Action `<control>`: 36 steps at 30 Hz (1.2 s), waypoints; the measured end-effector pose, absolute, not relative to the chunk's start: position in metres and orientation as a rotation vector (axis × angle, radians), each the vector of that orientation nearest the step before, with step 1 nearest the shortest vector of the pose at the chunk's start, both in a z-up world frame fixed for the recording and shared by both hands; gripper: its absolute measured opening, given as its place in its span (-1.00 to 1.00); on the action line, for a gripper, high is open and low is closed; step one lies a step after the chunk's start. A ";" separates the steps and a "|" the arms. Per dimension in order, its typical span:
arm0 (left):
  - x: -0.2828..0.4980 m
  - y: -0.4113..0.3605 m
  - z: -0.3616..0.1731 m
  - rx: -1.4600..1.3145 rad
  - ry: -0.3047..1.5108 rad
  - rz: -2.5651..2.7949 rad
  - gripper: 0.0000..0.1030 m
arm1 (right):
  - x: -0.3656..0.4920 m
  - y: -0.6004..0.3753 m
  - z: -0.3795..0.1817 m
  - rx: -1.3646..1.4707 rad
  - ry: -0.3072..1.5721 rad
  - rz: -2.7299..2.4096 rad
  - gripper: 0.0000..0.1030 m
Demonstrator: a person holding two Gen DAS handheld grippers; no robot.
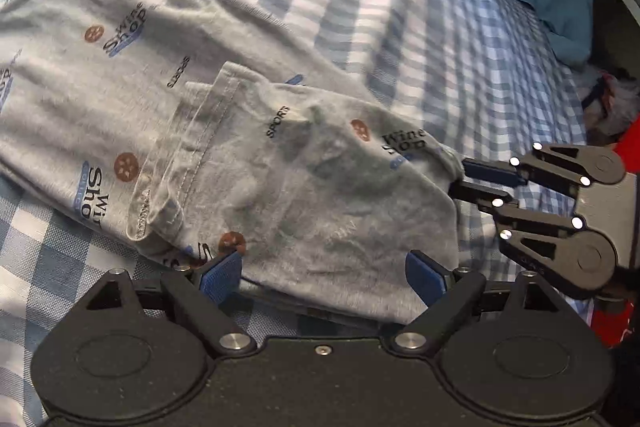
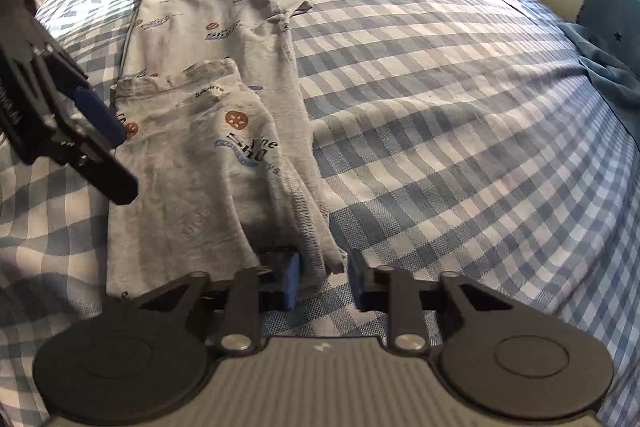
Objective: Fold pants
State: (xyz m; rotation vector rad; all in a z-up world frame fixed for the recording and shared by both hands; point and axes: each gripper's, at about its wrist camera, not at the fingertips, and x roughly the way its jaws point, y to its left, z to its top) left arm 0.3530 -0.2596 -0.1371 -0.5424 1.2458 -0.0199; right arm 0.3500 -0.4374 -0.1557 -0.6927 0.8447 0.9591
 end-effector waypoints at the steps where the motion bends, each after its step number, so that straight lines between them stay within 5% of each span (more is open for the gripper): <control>1: 0.354 -0.256 -0.139 -0.550 1.250 -0.021 0.74 | 0.350 -0.436 -0.156 -0.714 0.838 0.968 -0.84; 3: 0.355 -0.254 -0.141 -0.549 1.256 -0.027 0.74 | 0.354 -0.436 -0.153 -0.729 0.826 0.985 -0.97; 11: 0.356 -0.261 -0.143 -0.513 1.269 -0.049 0.75 | 0.369 -0.424 -0.155 -0.836 0.780 0.969 -0.90; 16: 0.346 -0.244 -0.119 -0.540 1.218 -0.061 0.78 | 0.365 -0.442 -0.148 -0.668 0.819 0.839 0.17; 18: 0.341 -0.232 -0.110 -0.498 1.171 -0.028 0.81 | 0.359 -0.454 -0.141 -0.551 0.831 0.756 0.43; 24: 0.357 -0.186 -0.123 -0.518 1.165 0.071 0.79 | 0.315 -0.471 -0.134 -0.256 0.900 0.609 0.65; 27: 0.372 -0.177 -0.140 -0.530 1.255 0.040 0.60 | 0.290 -0.470 -0.132 -0.169 0.920 0.574 0.65; 30: 0.382 -0.184 -0.146 -0.466 1.335 0.025 0.08 | 0.270 -0.467 -0.128 -0.092 0.930 0.550 0.68; 33: 0.384 -0.191 -0.140 -0.422 1.345 0.006 -0.77 | 0.254 -0.464 -0.125 -0.033 0.933 0.527 0.71; 36: 0.385 -0.194 -0.133 -0.411 1.342 0.008 -0.90 | 0.243 -0.462 -0.125 0.033 0.947 0.488 0.73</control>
